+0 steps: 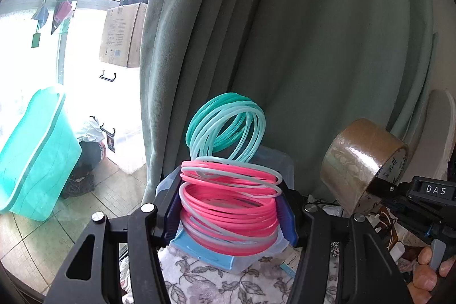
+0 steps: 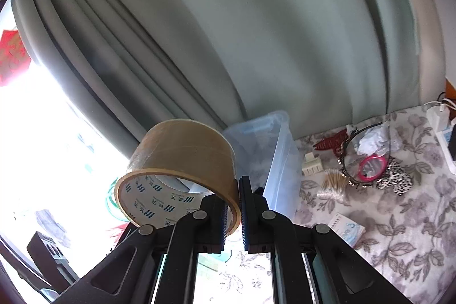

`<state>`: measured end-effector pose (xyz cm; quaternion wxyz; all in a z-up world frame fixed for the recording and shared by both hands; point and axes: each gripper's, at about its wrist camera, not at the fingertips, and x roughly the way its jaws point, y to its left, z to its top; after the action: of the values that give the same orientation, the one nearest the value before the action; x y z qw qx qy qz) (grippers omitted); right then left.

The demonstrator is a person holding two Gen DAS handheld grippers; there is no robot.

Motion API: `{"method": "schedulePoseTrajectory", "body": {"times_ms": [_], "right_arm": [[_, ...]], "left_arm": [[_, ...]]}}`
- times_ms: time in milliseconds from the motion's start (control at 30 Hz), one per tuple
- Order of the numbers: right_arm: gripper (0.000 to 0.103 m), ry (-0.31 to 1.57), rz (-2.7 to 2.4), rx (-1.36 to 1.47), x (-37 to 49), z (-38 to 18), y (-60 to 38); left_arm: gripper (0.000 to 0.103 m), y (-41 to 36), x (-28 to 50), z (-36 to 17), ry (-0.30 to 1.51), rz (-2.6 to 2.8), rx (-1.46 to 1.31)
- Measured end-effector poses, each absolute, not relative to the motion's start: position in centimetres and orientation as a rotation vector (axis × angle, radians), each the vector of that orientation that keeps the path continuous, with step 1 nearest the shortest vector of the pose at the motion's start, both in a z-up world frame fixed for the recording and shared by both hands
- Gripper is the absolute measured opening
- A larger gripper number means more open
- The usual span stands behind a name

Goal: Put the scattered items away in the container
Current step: 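Lift and carry the bangles and tape roll over the clear box, then open both grippers to drop the bangles and tape roll into the box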

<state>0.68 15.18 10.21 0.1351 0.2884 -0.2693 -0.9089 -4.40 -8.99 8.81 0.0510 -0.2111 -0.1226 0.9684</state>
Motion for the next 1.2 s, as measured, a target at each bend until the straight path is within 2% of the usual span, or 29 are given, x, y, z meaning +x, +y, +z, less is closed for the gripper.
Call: {"method": "schedulePoseTrajectory", "body": {"times_ms": [500, 933, 1200], "right_arm": [[0.009, -0.676, -2.586, 1.029, -6.8, 4.4, 11.5], [0.01, -0.662, -2.535, 1.111, -10.1, 0.9, 11.2], [0.019, -0.605, -2.532, 1.09, -10.8, 0.6, 10.5]], "left_arm": [[0.059, -9.7, -13.1, 4.7, -0.394, 2.943, -0.817], [0.059, -8.2, -18.9, 2.0, -0.369, 2.919, -0.928], [0.059, -7.6, -20.7, 2.3, -0.318, 2.924, -0.918]]}}
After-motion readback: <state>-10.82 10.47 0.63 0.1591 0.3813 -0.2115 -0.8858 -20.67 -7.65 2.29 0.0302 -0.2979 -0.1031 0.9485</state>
